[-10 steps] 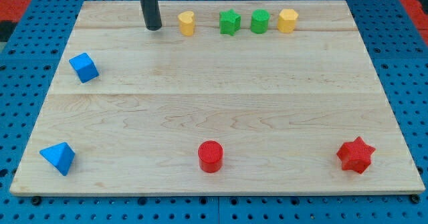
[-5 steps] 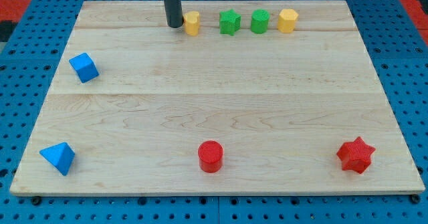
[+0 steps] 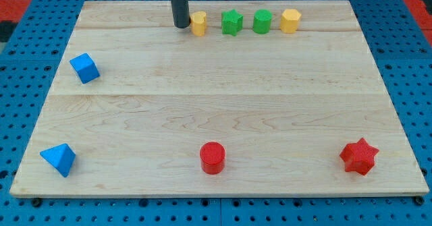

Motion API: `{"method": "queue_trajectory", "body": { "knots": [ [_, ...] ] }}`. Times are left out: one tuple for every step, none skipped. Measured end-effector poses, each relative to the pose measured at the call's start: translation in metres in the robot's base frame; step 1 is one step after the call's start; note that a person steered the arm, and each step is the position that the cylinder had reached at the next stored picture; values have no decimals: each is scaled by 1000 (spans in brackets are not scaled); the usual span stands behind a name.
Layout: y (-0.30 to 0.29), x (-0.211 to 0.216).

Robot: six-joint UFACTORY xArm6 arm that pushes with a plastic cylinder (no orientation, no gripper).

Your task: Slide the yellow heart right a bit

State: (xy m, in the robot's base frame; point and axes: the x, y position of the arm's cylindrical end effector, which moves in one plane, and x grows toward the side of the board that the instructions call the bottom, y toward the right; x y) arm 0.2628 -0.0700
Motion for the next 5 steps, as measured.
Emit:
{"method": "queue_trajectory", "body": {
  "knots": [
    [2, 0],
    [2, 0],
    [2, 0],
    [7, 0],
    [-17, 1]
  ]
}}
